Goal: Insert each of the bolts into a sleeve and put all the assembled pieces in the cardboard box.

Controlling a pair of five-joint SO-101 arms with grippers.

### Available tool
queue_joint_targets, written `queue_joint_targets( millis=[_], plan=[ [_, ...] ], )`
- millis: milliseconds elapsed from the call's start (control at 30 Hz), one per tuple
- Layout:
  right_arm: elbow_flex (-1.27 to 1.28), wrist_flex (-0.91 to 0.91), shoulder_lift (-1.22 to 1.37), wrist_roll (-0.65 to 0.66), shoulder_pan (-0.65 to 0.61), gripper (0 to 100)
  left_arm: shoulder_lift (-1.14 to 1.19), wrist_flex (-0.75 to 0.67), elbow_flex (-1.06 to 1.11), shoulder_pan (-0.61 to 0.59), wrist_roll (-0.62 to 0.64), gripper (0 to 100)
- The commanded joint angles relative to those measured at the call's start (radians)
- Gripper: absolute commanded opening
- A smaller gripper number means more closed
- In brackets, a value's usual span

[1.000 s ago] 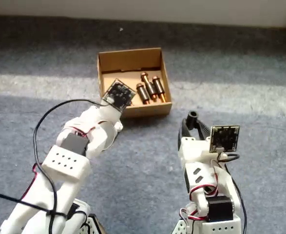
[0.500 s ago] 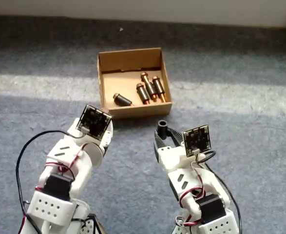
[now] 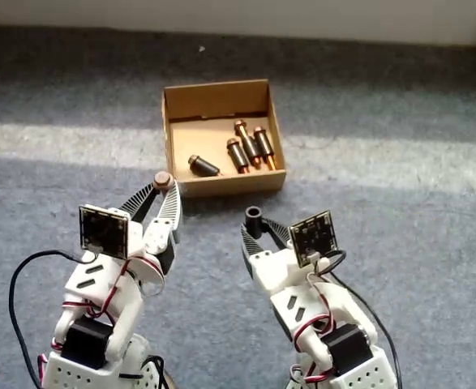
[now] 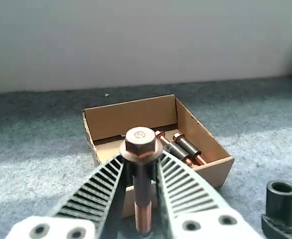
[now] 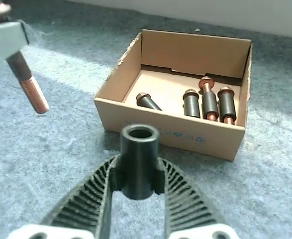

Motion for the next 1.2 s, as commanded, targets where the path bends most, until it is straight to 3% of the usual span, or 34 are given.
queue_joint_targets(
  millis=[0,233,400,600,767,967,1167],
  plan=[
    [-0.007,-0.039,-0.016,0.0,-0.022,0.5,-0.019,-0.015,-0.038,0.015,0.051,4],
    [0.073,-0.148,-0.016,0.0,-0.022,0.5,-0.019,-0.021,-0.197,0.022,0.141,1],
    [0.101,-0.197,-0.016,0.0,-0.027,0.5,-0.019,-0.021,-0.211,0.091,0.153,1],
    [0.102,-0.216,-0.016,0.008,-0.174,0.5,-0.019,-0.021,-0.185,0.104,0.155,1],
    [0.147,-0.292,-0.016,0.009,-0.219,0.5,-0.019,-0.017,-0.185,0.119,0.157,1],
    [0.246,-0.41,-0.016,0.166,-0.22,0.5,-0.019,-0.015,-0.17,0.229,0.153,1],
    [0.251,-0.41,-0.016,0.164,-0.22,0.5,-0.019,-0.017,-0.17,0.229,0.153,1]
  ],
)
